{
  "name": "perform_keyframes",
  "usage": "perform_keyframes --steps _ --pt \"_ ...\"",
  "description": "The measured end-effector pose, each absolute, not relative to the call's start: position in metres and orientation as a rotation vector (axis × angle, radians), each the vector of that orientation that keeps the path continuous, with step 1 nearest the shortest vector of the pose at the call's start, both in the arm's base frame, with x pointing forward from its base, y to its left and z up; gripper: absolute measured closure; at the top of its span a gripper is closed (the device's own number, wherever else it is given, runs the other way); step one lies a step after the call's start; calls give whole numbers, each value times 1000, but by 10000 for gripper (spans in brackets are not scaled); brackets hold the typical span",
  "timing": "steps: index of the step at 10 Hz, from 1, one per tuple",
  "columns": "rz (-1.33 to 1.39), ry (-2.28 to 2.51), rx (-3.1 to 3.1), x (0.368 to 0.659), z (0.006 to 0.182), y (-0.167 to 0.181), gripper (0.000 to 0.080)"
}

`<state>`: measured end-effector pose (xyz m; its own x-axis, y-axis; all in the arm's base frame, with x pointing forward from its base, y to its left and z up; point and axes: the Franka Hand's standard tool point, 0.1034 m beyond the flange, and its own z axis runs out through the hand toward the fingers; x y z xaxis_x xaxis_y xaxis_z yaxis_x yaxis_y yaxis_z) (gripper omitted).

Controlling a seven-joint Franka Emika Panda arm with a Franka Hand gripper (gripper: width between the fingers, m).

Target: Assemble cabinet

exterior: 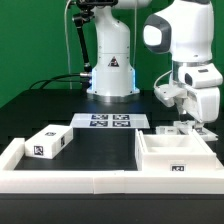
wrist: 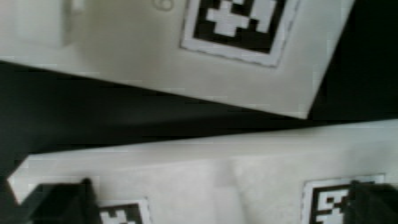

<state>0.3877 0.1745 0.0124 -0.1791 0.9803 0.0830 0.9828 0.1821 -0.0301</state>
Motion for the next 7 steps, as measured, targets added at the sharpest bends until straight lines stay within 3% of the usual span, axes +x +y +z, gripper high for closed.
perform_keyframes --steps 1,2,4,5,6,7 --pt "-45 -2339 -1970 388 12 175 224" --pt "-46 -2331 -1980 388 13 175 224" --pt "-47 -2325 -1988 388 13 176 583" --pt "-45 -2321 -1991 388 13 176 583" --pt "-45 -2315 -1998 388 13 177 711" --pt "-46 -2314 -1999 388 13 177 732"
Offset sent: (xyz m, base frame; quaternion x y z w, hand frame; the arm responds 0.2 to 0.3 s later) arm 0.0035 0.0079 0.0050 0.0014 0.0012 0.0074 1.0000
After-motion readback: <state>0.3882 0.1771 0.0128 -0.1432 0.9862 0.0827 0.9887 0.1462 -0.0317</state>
